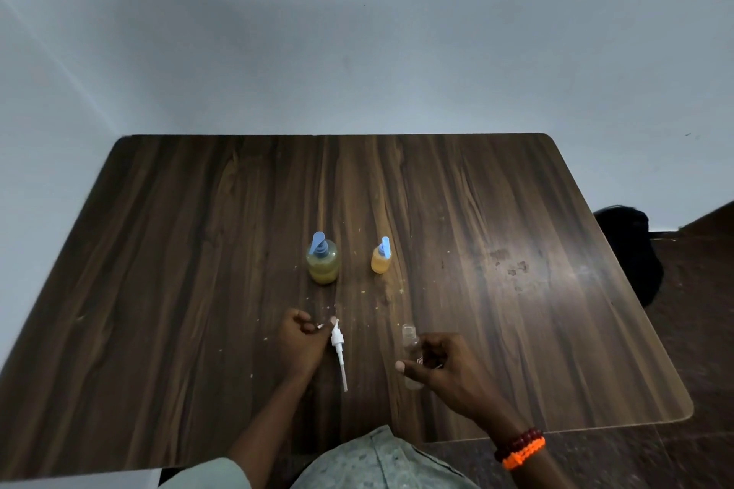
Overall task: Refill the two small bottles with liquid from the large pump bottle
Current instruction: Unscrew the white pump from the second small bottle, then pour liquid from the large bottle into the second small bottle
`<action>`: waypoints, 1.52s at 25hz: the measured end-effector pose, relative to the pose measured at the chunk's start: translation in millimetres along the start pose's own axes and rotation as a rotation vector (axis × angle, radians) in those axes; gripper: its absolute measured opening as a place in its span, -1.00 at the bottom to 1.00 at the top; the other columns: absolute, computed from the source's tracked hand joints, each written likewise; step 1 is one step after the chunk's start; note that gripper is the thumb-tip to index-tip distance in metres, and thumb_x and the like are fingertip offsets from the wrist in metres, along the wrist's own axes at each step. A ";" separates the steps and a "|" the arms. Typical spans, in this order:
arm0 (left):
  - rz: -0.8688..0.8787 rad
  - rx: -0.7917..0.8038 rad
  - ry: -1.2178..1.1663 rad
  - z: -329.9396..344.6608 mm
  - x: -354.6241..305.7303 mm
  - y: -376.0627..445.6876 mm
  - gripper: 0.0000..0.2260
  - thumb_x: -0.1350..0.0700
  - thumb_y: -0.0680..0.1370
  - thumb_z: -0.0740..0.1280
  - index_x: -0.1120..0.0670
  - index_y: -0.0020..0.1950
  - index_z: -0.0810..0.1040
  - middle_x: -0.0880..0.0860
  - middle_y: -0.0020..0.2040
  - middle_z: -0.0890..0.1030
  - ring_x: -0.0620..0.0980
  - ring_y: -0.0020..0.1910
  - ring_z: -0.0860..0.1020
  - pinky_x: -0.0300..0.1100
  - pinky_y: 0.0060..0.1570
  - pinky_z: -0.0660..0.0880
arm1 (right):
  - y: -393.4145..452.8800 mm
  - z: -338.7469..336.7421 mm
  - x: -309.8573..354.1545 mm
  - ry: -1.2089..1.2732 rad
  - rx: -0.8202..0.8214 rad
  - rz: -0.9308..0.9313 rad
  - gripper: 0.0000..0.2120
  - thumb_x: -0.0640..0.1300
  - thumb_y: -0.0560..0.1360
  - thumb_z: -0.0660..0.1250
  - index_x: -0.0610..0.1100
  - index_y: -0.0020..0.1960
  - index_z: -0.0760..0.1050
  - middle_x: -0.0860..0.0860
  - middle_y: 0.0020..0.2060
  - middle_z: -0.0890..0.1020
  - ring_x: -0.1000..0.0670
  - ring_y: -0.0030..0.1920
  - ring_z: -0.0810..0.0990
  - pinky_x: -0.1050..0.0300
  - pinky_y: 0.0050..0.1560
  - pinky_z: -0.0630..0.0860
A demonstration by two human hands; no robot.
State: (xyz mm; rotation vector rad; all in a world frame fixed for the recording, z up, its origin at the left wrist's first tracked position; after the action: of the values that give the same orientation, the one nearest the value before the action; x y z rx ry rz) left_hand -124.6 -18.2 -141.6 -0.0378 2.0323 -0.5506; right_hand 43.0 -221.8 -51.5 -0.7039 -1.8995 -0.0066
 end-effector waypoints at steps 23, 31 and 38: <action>0.288 0.286 0.133 33.4 -65.7 -16.8 -0.54 -0.04 0.31 0.71 0.04 0.07 0.59 -0.02 -0.04 0.68 -0.08 -0.05 0.66 -0.16 -0.02 0.58 | -13.9 -22.3 -3.9 0.022 -0.088 0.013 -0.80 0.07 0.48 0.54 -0.05 -0.17 0.66 -0.07 -0.34 0.66 0.10 -0.36 0.59 0.19 -0.28 0.47; 0.351 0.133 0.299 60.4 -49.7 -71.1 -0.31 -0.20 0.31 0.66 0.13 0.27 0.54 0.12 0.17 0.63 0.12 0.16 0.61 -0.03 0.18 0.56 | -17.3 -34.3 -7.2 0.027 -0.087 -0.025 -0.85 0.01 0.48 0.55 -0.07 -0.13 0.70 -0.01 -0.36 0.66 0.13 -0.35 0.58 0.25 -0.30 0.45; 0.331 0.109 0.448 67.3 -37.8 -80.7 -0.07 -0.53 0.23 0.43 0.02 0.41 0.45 0.12 0.35 0.47 0.14 0.31 0.51 0.03 0.22 0.53 | -15.9 -37.2 -7.1 0.018 -0.083 -0.005 -0.85 0.00 0.48 0.55 -0.08 -0.12 0.70 0.01 -0.34 0.69 0.08 -0.35 0.63 0.24 -0.31 0.48</action>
State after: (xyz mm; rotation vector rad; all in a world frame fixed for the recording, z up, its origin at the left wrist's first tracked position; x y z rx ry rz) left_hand -65.0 -105.7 -105.9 0.5209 2.3683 -0.4862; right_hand 68.6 -250.1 -36.2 -0.7529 -1.8920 -0.0950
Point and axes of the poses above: each hand's wrist, its own y-axis towards the middle knuckle, its own z-axis out of the palm, x = y × z, the point moved 5 cm from there along y, towards the middle knuckle
